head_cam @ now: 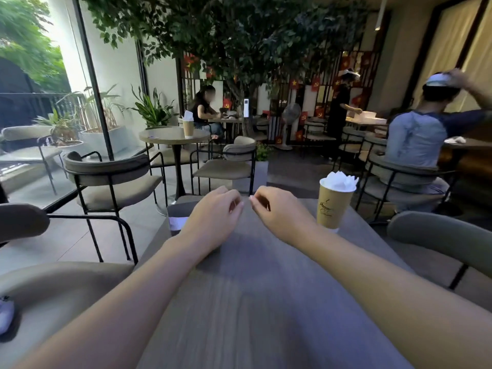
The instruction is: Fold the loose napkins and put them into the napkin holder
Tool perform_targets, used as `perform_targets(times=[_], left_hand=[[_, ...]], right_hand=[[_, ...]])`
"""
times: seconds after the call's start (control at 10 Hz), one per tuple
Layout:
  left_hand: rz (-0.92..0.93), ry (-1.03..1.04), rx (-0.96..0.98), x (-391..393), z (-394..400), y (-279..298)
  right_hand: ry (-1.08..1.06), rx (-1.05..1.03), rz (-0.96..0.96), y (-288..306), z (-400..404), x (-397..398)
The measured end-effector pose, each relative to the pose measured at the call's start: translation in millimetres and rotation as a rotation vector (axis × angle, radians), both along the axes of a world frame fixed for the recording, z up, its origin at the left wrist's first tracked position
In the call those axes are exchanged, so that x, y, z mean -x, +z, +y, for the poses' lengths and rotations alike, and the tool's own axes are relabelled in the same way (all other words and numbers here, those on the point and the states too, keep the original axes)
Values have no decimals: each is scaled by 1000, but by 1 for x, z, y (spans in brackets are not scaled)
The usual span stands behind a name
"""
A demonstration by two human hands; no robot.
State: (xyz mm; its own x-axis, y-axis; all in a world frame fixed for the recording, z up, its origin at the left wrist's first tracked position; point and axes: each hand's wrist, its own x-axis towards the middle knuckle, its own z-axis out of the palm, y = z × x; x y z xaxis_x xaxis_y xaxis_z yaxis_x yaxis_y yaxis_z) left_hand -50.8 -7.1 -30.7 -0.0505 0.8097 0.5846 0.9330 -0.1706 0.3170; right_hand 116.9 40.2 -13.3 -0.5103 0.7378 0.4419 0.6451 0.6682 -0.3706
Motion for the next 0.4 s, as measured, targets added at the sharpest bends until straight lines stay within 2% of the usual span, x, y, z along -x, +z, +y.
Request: perform_targets(times=[0.2,0.3,0.4], left_hand=[[37,-169,-64,-60,7,20],[0,-212,-41,-79,4,27],[-116,-292,-7,-91,-3,35]], right_hand=[[-96,15,33,17,-7,-72],[-122,35,21,21,-13,-90],[-64,104,124,28,-18,-99]])
